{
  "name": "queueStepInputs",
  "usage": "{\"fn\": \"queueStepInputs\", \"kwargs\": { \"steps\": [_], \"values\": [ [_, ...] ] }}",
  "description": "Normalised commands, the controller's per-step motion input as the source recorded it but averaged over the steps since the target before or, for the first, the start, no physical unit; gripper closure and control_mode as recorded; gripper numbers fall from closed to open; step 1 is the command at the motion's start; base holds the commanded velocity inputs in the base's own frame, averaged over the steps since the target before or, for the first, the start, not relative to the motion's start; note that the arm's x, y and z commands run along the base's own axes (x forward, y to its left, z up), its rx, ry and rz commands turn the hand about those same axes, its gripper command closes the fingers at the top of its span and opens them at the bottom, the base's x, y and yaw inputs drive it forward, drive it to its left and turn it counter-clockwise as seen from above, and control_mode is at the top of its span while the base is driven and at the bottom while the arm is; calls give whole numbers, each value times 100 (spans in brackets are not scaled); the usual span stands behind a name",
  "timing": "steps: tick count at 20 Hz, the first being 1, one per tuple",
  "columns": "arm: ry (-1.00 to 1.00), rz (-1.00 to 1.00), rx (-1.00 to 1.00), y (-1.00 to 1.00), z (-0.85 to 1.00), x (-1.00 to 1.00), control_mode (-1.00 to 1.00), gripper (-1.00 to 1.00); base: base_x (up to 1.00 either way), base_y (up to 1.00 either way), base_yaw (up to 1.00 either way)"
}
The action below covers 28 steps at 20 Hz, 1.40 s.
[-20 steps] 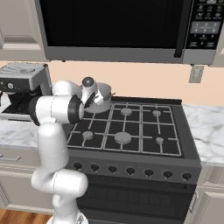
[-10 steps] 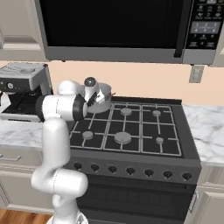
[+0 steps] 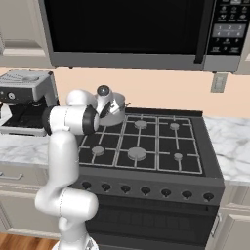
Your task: Move the pot and pan from the stove into the sink.
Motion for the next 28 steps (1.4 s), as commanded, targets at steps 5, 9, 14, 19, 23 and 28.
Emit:
{"fn": "queueStepInputs", "kwargs": {
  "steps": [5,9,14,19,23,28],
  "values": [
    [0,0,0,0,-2,1,-100,100,0,0,0],
    [0,0,0,0,0,0,-100,100,0,0,0],
    [0,-1,2,-4,29,-12,-100,100,0,0,0],
    [1,0,1,-24,41,-50,-100,100,0,0,0],
    [0,3,0,-27,24,-92,-100,100,0,0,0],
    [0,1,0,-26,34,-98,-100,100,0,0,0]
  ]
}}
